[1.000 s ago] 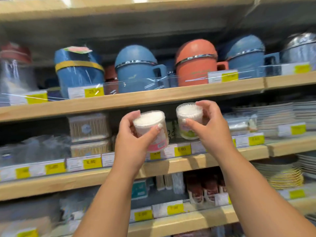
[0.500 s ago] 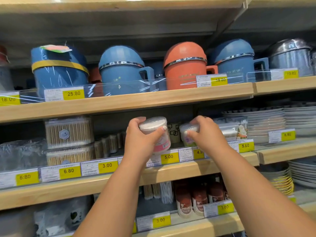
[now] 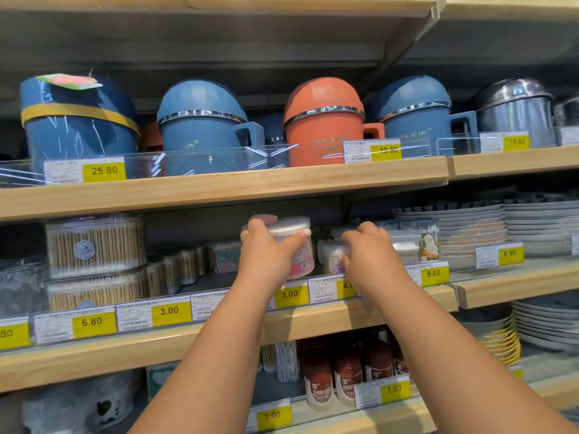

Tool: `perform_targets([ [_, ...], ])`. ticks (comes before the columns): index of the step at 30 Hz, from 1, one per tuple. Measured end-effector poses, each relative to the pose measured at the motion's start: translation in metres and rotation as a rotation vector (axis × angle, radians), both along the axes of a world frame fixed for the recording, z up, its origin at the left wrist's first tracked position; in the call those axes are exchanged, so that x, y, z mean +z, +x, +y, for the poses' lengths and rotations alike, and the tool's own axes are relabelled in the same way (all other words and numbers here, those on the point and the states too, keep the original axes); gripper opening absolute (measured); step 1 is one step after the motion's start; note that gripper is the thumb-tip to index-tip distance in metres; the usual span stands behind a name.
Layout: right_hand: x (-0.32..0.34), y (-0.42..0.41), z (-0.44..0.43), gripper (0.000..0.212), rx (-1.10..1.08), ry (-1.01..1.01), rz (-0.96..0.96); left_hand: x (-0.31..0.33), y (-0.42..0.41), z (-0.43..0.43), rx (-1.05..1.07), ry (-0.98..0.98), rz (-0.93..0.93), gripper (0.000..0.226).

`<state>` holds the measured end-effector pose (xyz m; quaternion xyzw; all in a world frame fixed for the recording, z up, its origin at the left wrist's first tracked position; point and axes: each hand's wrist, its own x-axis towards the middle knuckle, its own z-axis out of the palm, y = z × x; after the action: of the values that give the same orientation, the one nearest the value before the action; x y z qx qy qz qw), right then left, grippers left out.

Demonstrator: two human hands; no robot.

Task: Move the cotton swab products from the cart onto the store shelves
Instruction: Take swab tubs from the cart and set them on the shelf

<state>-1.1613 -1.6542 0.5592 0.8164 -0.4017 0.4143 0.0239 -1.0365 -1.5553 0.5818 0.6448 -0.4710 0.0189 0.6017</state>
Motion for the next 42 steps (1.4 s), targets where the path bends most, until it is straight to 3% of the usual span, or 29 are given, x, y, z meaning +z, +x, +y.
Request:
perform_targets([
  [8,0.007,-0.013,0.004,0.055,0.368,0.129,-0.349,0.001,-0.011,-0.028,-0.064,-0.208,0.168,0.051],
  [11,0.010,-0.009,0.008,0.064,0.483,0.208,-0.362,0.002,-0.016,-0.036,-0.113,-0.249,0.246,0.054],
  [14,0.013,-0.001,0.001,0.074,0.383,0.123,-0.337,0.005,-0.020,-0.043,-0.200,-0.266,0.292,0.063],
  [20,0.017,-0.003,-0.010,0.064,0.269,0.047,-0.319,0.013,-0.015,-0.048,-0.285,-0.198,0.229,0.067],
  [25,0.017,-0.001,-0.012,0.065,0.255,0.061,-0.254,0.017,-0.001,-0.058,-0.130,-0.200,0.201,0.057],
  [29,0.013,-0.003,-0.014,0.045,0.188,0.033,-0.132,0.027,0.008,-0.067,0.011,-0.072,0.279,0.049],
  [34,0.009,-0.002,-0.013,0.025,0.151,-0.002,-0.052,0.032,0.011,-0.081,0.106,0.169,0.177,0.064],
  [42,0.005,-0.005,-0.016,0.026,0.130,-0.041,-0.066,0.023,0.003,-0.096,0.014,0.424,0.097,0.067],
])
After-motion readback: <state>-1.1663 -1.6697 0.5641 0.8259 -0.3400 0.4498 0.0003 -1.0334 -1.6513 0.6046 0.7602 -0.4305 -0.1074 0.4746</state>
